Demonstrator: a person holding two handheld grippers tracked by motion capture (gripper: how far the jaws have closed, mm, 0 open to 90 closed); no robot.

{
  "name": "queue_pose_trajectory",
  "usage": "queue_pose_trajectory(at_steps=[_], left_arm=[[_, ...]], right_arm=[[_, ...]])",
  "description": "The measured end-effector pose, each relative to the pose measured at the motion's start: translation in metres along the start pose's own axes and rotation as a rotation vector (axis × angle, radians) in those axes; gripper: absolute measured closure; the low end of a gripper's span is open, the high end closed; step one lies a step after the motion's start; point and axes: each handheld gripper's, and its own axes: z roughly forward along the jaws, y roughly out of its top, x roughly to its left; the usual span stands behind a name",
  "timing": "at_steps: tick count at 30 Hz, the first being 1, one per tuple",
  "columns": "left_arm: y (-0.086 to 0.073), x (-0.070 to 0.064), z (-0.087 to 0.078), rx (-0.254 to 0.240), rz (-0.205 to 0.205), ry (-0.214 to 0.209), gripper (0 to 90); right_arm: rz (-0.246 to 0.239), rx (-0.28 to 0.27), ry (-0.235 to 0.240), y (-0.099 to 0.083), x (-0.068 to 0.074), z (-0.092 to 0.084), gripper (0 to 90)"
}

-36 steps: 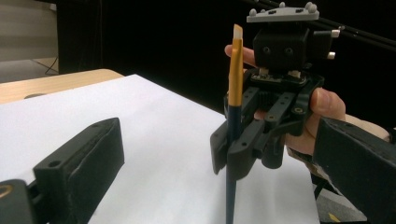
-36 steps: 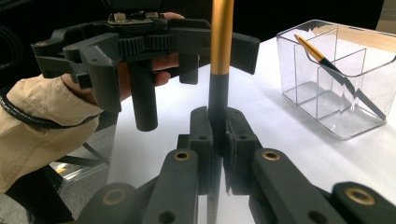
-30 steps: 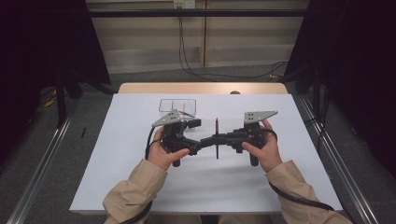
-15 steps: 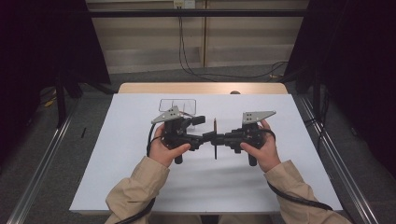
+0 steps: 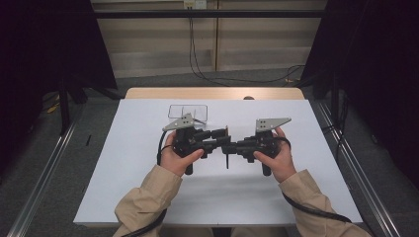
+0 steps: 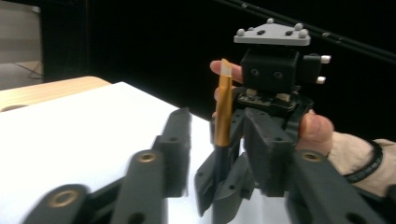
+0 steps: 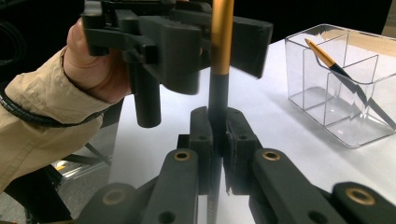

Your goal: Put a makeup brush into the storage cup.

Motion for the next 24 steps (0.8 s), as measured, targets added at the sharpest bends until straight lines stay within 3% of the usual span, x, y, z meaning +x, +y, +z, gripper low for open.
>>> queue_pose_trajectory(at_steps=[8,19,24], left_arm=[[-0.0001,-0.0006,0.0004,0.003,-0.003,-0.01,80.6],[-0.0014,-0.0016,0.0009,0.002,-0.005,-0.014,82.7],[-0.0001,-0.0026,0.0004,0.004,0.014,-0.008,83.6]], right_arm=[[-0.006,-0.001,-0.002,0.001,0.0008,0.0005,83.6],[-0.013,-0.003,-0.002,0.0021,0.0017,0.0006,83.6],[-0.012,-0.012,0.0,0.0022,0.0015,0.0009,83.5]])
